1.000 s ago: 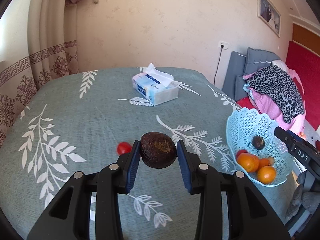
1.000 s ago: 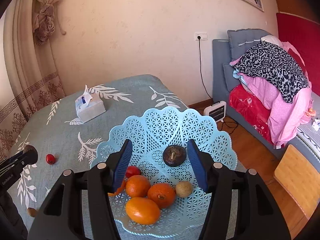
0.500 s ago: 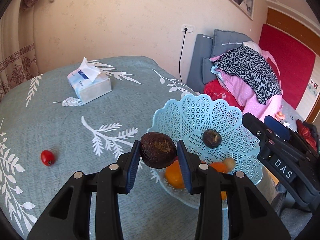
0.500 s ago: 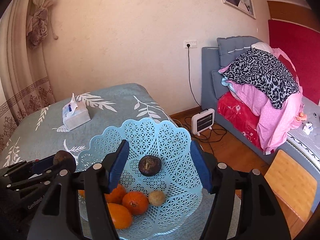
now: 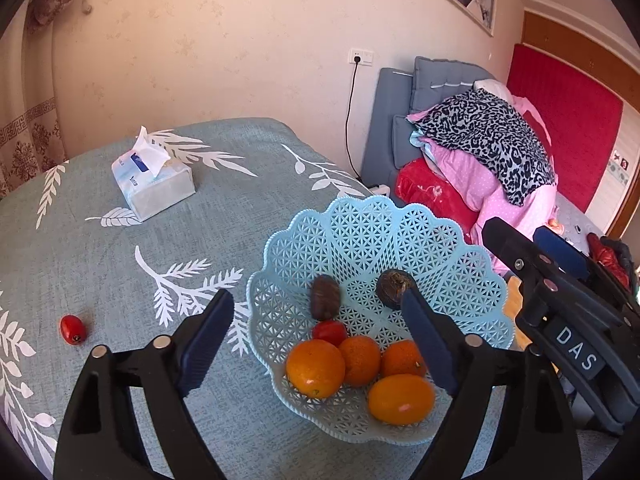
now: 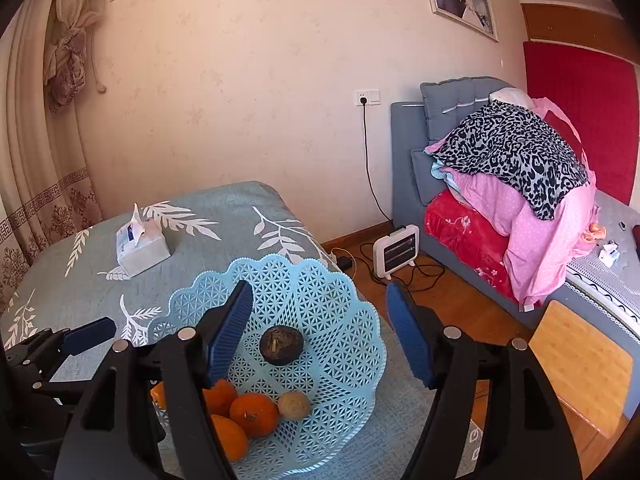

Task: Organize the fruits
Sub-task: 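Carry the tomato and brown fruit into the blue basket and open both tools, then move both tools back and grasp the small brown kiwi with the left tool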

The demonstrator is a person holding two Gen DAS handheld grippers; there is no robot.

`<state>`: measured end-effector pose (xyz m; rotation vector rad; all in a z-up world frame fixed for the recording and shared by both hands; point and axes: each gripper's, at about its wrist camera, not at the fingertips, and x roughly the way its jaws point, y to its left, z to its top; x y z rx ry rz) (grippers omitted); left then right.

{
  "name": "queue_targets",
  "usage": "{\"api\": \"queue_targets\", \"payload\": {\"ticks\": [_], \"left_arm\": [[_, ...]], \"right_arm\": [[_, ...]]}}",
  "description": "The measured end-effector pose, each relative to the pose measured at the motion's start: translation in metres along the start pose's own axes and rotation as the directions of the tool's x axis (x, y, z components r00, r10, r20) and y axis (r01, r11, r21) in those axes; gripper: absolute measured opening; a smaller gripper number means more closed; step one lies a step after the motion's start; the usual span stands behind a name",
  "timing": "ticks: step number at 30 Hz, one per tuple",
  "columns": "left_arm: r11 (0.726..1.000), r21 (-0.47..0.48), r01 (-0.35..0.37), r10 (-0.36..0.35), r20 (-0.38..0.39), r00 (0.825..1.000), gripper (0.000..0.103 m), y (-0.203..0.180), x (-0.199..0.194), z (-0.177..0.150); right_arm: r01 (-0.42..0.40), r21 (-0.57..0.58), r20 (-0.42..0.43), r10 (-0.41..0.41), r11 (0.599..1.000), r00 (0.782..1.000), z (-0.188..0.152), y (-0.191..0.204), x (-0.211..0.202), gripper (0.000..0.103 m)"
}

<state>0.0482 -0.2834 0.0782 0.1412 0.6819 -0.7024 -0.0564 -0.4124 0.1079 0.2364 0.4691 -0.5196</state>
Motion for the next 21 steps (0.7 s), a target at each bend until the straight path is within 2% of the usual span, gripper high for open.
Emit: {"api": "queue_targets", "payload": {"ticks": [4,9,15,21], "left_arm": [[0.998,0.003,-0.055,0.055,0.032,0.998,0.093,0.007,-0.008,-0.001],[0.993,-0.02,-0.118,0.118,0.055,0.991,0.093,0.021,-0.021,-0.004],[0.98,-0.026,-0.199,0.2,0.086,0.976,0.094,0.037,-0.042,-0.011],[0.967,-0.059,-0.248,0.252,0.089,0.964,0.097,0.055,-0.06,-0.024]], "right_arm": [[-0.006,-0.004,0.01,0.006,1.0,1.0,0.001,0.003,-0.005,0.073],[-0.019,-0.018,0.014,0.019,1.0,1.0,-0.001,0.009,-0.008,0.073],[-0.036,-0.04,0.01,0.037,0.999,0.999,-0.003,0.02,-0.01,0.073],[-0.061,-0.074,-0.002,0.061,0.995,0.998,-0.009,0.035,-0.011,0.074]]}}
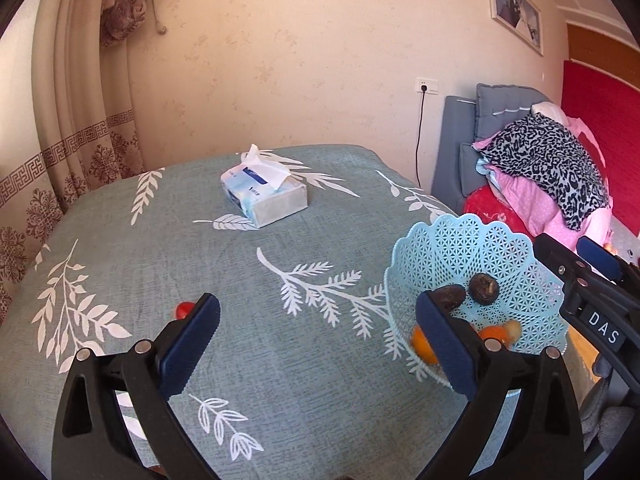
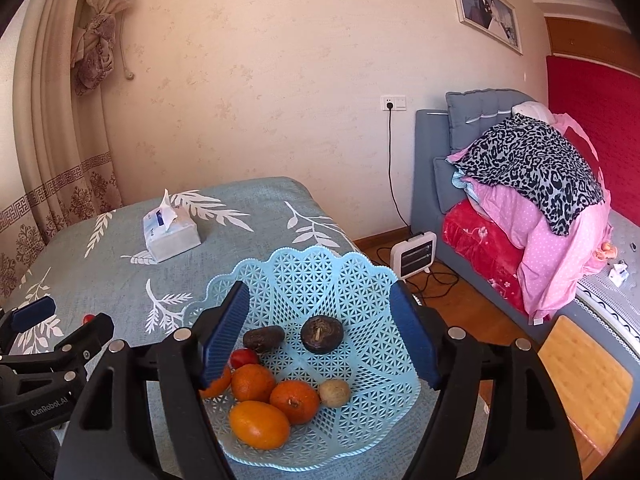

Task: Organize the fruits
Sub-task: 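Move both tools back and grasp the small brown kiwi with the left tool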

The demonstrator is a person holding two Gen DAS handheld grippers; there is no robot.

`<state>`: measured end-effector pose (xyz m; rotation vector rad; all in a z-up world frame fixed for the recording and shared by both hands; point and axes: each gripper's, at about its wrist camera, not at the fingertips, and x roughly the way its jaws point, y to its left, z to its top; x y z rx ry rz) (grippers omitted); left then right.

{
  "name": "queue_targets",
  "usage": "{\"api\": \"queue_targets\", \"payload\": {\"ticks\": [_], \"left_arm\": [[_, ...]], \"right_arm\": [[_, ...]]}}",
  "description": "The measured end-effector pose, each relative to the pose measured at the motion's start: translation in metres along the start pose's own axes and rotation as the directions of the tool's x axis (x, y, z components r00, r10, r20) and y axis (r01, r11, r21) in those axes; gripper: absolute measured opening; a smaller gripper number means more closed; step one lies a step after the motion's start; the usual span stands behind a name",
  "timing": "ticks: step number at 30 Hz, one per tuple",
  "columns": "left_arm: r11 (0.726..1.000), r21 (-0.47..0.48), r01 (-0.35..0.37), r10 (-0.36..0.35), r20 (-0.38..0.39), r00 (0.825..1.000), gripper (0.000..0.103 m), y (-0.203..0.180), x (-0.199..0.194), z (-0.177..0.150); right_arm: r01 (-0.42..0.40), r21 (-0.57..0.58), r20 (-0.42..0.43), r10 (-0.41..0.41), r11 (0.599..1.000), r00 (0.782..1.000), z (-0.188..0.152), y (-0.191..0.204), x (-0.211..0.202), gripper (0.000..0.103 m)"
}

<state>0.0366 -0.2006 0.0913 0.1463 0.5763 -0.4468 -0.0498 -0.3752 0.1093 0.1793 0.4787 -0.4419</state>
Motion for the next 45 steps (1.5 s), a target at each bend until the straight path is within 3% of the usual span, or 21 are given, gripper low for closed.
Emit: {"api": "queue_targets", "payload": {"ticks": [16,28,37,39,41,45], "left_arm": [[0.991,-0.073,-0.116,0.113,-0.04,0.993,0.097,0.063,-0.023,-0.033],[0.967,-0.129,-0.22,0.207,-0.107,0.972,0.098,0.116,-0.037,-0.07],[0.969,-0.124,-0.214,0.185,-0.206,0.961,0.097,0.128,-0.04,-0.11],[0.969,-0.144,-0.203,0.168,-0.221,0.961,0.092,0.131,-0.041,-0.115],[0.968,-0.159,-0.193,0.153,-0.234,0.96,0.08,0.133,-0.041,-0.116],[0.974,-0.17,-0.151,0.106,-0.247,0.963,0.073,0.132,-0.042,-0.119]], "right_arm": [[-0.095,-0.079,-0.053,0.091,0.992,0.994,-0.016,0.042,0.0,0.075],[-0.194,-0.112,-0.114,0.181,0.975,0.977,-0.033,0.069,0.005,0.075],[-0.257,-0.152,-0.154,0.234,0.955,0.96,-0.048,0.091,0.006,0.075],[-0.27,-0.16,-0.161,0.245,0.949,0.956,-0.051,0.095,0.006,0.075],[-0.28,-0.17,-0.166,0.253,0.945,0.953,-0.054,0.099,0.005,0.075],[-0.301,-0.187,-0.177,0.269,0.935,0.947,-0.059,0.107,0.003,0.075]]}}
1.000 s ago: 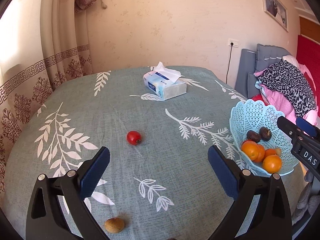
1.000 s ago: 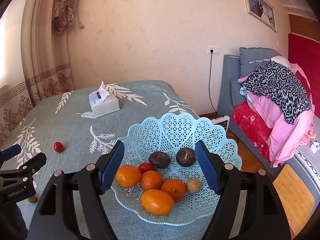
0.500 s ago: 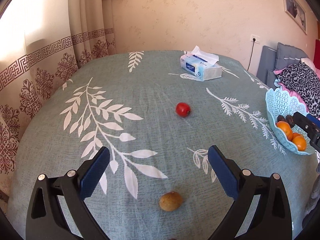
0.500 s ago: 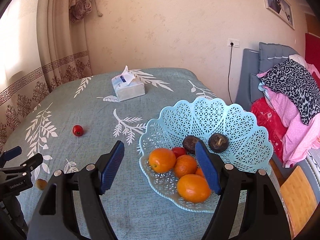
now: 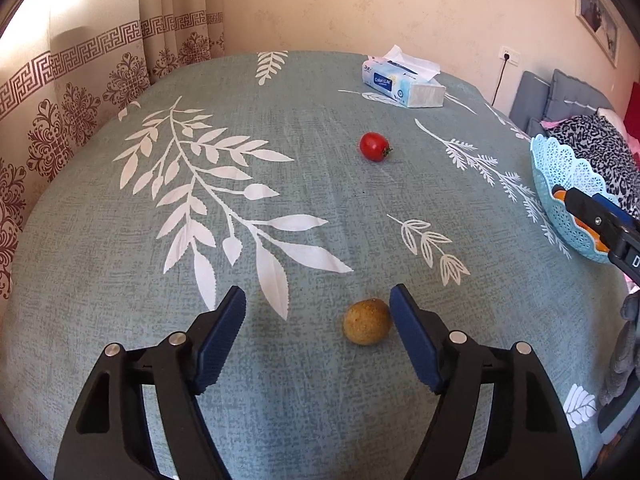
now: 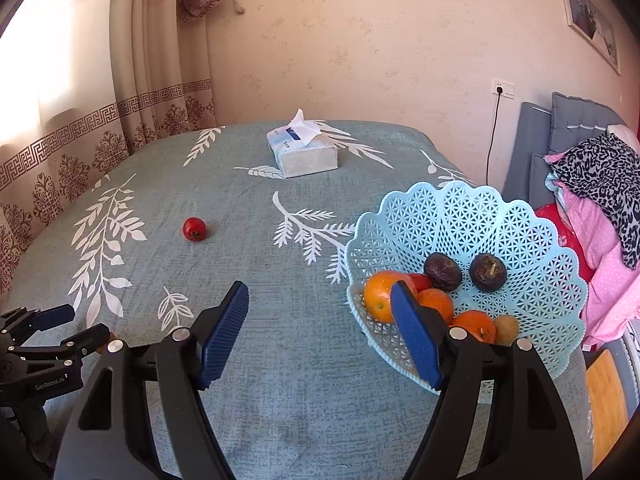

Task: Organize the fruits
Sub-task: 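Move both tools back and grasp the small brown kiwi with the left tool, then grasp the last red tomato with the right tool while the left tool holds the kiwi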

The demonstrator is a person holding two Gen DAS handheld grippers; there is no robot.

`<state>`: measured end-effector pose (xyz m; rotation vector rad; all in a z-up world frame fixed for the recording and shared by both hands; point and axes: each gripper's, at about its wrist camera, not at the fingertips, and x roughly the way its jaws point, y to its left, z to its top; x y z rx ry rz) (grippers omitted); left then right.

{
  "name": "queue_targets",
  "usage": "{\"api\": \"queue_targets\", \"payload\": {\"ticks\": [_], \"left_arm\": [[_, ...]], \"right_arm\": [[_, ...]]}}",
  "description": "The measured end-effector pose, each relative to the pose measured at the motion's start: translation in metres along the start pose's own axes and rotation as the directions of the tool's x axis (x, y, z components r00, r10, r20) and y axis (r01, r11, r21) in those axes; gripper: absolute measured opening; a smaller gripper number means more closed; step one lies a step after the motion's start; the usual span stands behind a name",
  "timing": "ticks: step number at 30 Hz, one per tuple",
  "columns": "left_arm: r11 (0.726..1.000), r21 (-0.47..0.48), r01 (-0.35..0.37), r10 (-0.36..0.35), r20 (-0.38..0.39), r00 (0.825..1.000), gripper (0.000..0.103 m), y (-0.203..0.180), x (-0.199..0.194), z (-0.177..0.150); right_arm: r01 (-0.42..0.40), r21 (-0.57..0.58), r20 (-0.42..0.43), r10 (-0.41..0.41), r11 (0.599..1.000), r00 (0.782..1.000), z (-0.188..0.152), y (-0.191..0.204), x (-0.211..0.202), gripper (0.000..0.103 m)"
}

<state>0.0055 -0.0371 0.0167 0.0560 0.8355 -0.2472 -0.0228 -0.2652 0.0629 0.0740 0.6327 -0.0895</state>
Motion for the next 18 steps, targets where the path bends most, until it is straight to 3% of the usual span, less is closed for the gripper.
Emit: {"api": "queue_targets", "payload": {"ticks": [3,7,10,18], "left_arm": [[0.999,0.028,0.041,-0.04,-0.015,0.999,0.063,-0.006,0.0,-0.004],[0.995,0.063,0.074,-0.07,-0.051,0.996,0.036,-0.014,0.005,-0.01],[0.992,0.071,0.103,-0.1,-0.047,0.994,0.025,-0.015,0.003,-0.011],[0.995,0.023,0.101,-0.102,0.043,0.994,0.025,-0.006,-0.011,-0.014]], "right_arm": [[-0.021,-0.006,-0.012,0.021,1.0,1.0,-0.003,0.005,0.002,0.075],[-0.074,-0.008,-0.03,0.074,0.997,0.997,-0.004,0.012,0.004,0.075],[-0.131,0.0,-0.049,0.131,0.991,0.99,0.001,0.019,0.008,0.075],[-0.297,-0.01,-0.105,0.294,0.955,0.95,0.034,0.051,0.043,0.075]]}}
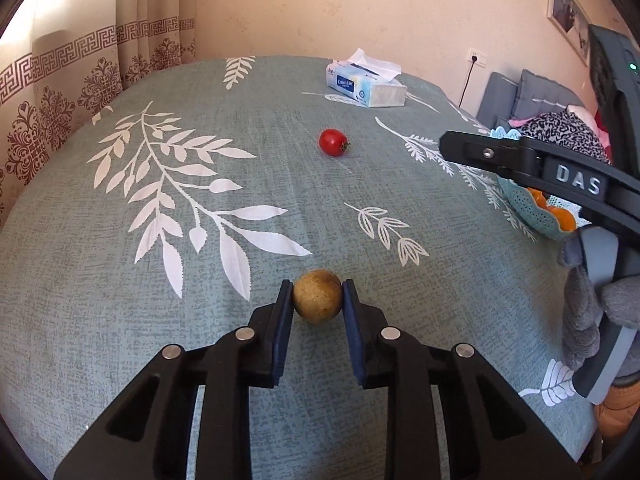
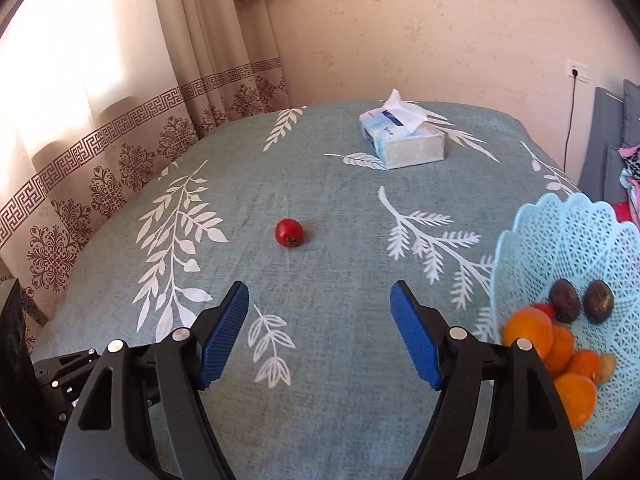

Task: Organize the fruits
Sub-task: 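Grasp the last red tomato with the right tool while the left tool holds the kiwi, then lower the kiwi and tomato into the blue basket and open both tools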

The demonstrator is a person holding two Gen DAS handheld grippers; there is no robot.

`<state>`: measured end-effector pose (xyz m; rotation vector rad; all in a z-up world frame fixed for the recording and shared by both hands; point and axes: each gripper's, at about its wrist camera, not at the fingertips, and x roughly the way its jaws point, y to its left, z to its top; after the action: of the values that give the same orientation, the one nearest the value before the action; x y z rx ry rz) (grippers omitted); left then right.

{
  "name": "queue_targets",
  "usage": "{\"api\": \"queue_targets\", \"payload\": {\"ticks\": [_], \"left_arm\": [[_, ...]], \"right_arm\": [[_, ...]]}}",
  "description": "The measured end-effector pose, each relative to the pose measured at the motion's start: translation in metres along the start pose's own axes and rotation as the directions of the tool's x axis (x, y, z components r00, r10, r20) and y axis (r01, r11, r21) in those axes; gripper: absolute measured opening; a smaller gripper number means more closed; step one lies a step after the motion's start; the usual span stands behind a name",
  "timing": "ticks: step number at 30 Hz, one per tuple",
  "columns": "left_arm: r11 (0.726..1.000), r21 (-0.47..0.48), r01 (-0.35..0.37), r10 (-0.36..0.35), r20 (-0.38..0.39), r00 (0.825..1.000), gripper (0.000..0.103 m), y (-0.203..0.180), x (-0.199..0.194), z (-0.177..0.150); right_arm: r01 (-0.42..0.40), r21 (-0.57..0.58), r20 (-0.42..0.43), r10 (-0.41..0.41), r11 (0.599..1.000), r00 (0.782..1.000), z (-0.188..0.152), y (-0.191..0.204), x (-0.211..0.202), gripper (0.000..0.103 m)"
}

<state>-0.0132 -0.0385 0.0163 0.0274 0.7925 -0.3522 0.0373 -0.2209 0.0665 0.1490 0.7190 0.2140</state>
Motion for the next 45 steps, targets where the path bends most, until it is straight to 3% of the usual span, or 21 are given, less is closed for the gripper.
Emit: {"api": "queue_targets", "payload": {"ticks": [4,8,21,34,45], "left_arm": [[0.999,-0.038,0.003,-0.002,0.034,0.999,0.025,0.007,-0.007,0.0],[0.997,-0.078,0.012,-0.009,0.042,0.999,0.025,0.015,-0.008,0.001],[0.995,-0.093,0.024,-0.021,0.035,0.999,0.025,0.016,-0.005,0.001],[0.996,-0.093,0.009,-0.007,0.021,1.0,0.025,0.018,-0.001,0.002],[0.996,-0.068,-0.062,0.063,0.015,0.998,0.025,0.011,-0.002,0.001]], "right_arm": [[-0.055,0.017,-0.05,0.056,0.998,0.997,0.018,0.007,0.035,0.075],[-0.049,-0.01,-0.08,0.048,0.999,0.996,0.032,0.02,0.066,0.073],[0.041,-0.041,-0.191,-0.048,0.998,0.98,0.047,0.027,0.141,0.03],[0.038,0.001,-0.134,-0.038,0.999,0.99,0.039,0.013,0.092,0.029],[0.041,0.045,-0.051,-0.039,0.998,0.998,0.026,-0.006,0.027,0.029]]}}
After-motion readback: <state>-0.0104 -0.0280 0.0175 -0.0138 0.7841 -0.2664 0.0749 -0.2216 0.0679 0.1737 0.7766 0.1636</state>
